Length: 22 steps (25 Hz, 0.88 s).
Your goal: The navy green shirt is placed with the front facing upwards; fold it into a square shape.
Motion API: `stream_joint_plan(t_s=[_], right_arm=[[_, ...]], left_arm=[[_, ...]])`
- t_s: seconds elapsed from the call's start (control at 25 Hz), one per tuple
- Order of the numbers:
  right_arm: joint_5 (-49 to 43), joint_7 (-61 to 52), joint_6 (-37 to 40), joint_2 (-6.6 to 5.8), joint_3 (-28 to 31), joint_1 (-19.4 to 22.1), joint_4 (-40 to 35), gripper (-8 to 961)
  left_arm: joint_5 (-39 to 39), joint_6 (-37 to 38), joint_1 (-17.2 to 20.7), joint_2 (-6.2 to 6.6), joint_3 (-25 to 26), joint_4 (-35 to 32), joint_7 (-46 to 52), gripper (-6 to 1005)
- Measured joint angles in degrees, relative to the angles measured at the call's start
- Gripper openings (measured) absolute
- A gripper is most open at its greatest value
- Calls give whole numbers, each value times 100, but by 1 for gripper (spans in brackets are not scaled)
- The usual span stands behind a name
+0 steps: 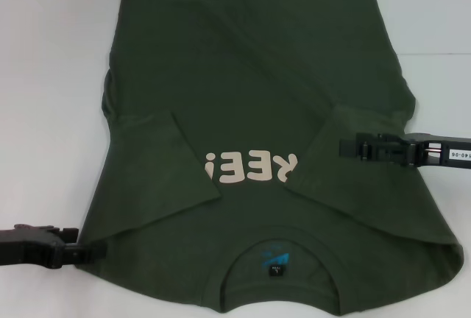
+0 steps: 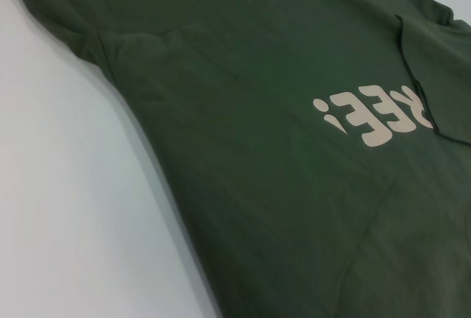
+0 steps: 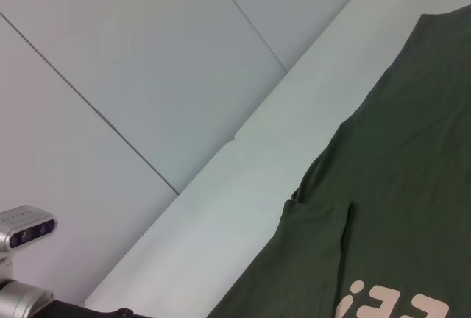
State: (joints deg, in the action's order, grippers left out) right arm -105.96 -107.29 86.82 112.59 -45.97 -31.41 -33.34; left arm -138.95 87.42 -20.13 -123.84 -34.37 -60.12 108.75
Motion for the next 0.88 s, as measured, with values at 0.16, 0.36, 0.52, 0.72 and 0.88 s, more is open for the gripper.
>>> stream_joint_plan(t_s=[0.16,0.36,0.52,0.72,0.88], right_arm=[[3,-2,-1,-1,0,-13,2,890],[6,-2,-6,-1,1,-6,3,888],[6,-2,-3,-1,40,3,4,886],[6,-2,0,-1,44,3,3,883],[6,-3,2,-1,44,3,2,881]], left_arm=[[-4,-18,0,1,11,0,0,770],[-46,-28,0,0,5,1,3,770],[-61,-21,0,-2,2,7,4,770],[-70,-23,11,0,0,9,21,770],[-71,-24,23,0,0,9,23,769]])
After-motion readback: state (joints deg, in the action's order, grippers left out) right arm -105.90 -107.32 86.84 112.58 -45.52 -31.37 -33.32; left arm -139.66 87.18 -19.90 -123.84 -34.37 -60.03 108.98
